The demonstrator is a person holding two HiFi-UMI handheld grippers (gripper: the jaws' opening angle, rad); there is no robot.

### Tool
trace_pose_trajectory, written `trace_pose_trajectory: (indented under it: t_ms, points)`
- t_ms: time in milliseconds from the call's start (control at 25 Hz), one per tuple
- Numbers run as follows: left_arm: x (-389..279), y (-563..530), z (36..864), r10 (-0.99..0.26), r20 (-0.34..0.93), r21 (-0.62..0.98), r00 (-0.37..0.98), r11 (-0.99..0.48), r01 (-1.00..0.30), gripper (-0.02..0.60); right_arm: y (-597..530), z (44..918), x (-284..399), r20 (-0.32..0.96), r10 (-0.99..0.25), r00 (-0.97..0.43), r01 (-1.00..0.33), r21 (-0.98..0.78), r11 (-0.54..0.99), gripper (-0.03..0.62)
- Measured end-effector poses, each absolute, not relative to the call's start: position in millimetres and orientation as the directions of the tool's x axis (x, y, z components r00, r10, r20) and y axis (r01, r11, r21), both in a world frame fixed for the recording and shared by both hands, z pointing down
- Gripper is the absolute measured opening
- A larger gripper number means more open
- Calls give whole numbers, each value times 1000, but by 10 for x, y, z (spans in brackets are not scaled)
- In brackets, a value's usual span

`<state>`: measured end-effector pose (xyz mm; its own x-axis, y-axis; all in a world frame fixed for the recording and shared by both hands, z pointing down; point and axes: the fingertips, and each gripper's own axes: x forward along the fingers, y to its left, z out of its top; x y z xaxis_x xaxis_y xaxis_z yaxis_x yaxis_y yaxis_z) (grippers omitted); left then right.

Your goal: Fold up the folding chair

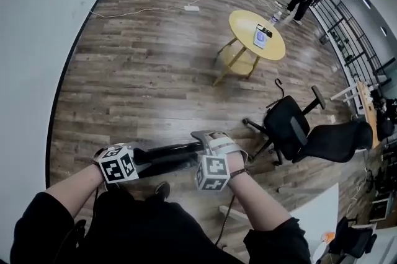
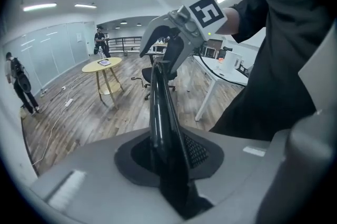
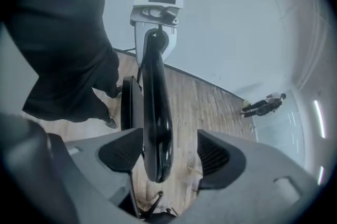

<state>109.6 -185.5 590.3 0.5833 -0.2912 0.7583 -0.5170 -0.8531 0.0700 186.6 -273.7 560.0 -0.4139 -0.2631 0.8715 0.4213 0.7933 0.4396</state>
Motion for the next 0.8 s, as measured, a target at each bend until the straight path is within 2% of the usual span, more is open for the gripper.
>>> trace_pose_trajectory:
  t_ms: [200,400,600,800]
  points:
    - [1160,-1759,5891,-284,766,74,577,-852,-518,84,-2535,5760,1721,919,-104,-380,524,307,794,309]
    - [1223,-1649,5879,-253,775,94,579,-860,-501,92,-2370,5839,1710,949,-43,-312,602,233,764,259]
    - [1159,-1747,5838,-252,764,125,595,-846,-518,96,-2324,5863,1694,963,5,-270,609,166,776,155]
    - [1148,-1828,5798,-226,760,162,609,-842,-515,95,-2394,5860,1673,974,43,-223,610,105,786,133]
